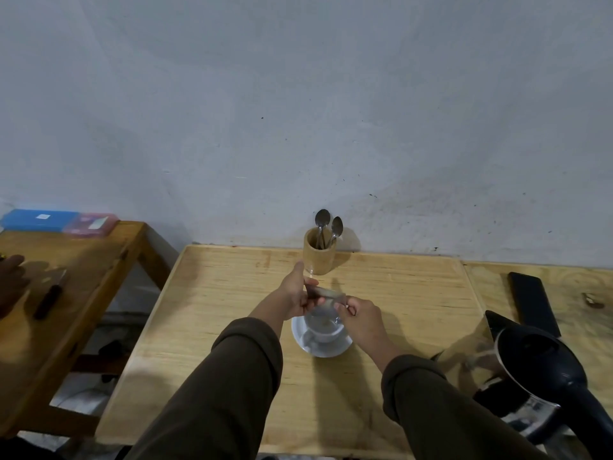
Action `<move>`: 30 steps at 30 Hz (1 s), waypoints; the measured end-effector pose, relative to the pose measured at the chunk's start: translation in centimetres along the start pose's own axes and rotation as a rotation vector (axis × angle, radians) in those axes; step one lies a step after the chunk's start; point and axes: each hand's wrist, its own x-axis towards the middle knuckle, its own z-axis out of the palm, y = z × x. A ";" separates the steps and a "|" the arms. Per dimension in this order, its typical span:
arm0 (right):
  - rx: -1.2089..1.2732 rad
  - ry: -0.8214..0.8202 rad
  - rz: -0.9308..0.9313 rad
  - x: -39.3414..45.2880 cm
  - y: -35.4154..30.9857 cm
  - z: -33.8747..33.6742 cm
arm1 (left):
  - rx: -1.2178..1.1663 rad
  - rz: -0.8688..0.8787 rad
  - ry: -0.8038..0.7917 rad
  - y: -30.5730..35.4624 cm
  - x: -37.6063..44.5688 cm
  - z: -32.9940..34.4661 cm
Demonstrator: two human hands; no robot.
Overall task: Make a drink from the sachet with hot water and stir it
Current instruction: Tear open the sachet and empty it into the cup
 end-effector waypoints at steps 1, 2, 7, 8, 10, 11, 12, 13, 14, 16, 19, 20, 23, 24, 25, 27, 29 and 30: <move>0.013 -0.004 0.002 -0.1 -0.1 0.0 | -0.003 0.009 0.008 -0.1 0.0 0.0; 0.018 -0.006 0.000 -0.2 -0.2 0.0 | -0.003 0.021 0.020 -0.3 0.1 0.1; 0.031 -0.009 -0.019 -0.3 -0.4 0.2 | 0.028 0.075 0.071 -0.7 0.7 0.5; 0.033 -0.007 -0.017 -0.3 -0.5 0.3 | 0.035 0.086 0.073 -0.8 0.8 0.5; 0.034 -0.003 -0.012 -0.3 -0.8 0.3 | 0.064 0.104 0.072 -1.0 1.0 0.6; 0.035 0.000 -0.012 -0.3 -0.9 0.3 | 0.082 0.110 0.067 -1.1 1.1 0.6; 0.037 0.004 -0.009 -0.3 -1.0 0.3 | 0.098 0.115 0.058 -1.2 1.3 0.5; 0.037 0.011 -0.006 -0.3 -1.1 0.4 | 0.115 0.118 0.049 -1.2 1.4 0.5; 0.028 0.022 -0.001 -0.4 -1.1 0.4 | 0.135 0.121 0.039 -1.3 1.4 0.5; 0.009 0.044 0.011 -0.4 -1.1 0.4 | 0.176 0.138 0.015 -1.2 1.5 0.4; 0.030 0.062 0.044 -0.3 -1.0 0.5 | 0.239 0.200 -0.013 -1.1 1.5 0.6; 0.054 0.064 0.055 -0.2 -0.9 0.5 | 0.254 0.215 -0.016 -1.1 1.6 0.6; 0.106 0.035 0.072 -0.3 -0.7 0.6 | 0.280 0.238 0.001 -1.2 2.0 0.4; 0.107 0.018 0.080 -0.3 -0.7 0.6 | 0.307 0.241 0.016 -1.2 2.3 0.2; 0.114 0.006 0.103 -0.2 -0.6 0.5 | 0.341 0.243 0.033 -1.3 2.4 0.2; 0.135 0.003 0.144 -0.3 -0.5 0.3 | 0.390 0.240 0.051 -1.4 2.4 0.2; 0.133 0.000 0.156 -0.2 -0.3 0.2 | 0.420 0.229 0.050 -1.5 2.3 0.2; 0.128 -0.003 0.156 -0.2 -0.3 0.1 | 0.435 0.226 0.052 -1.6 2.3 0.1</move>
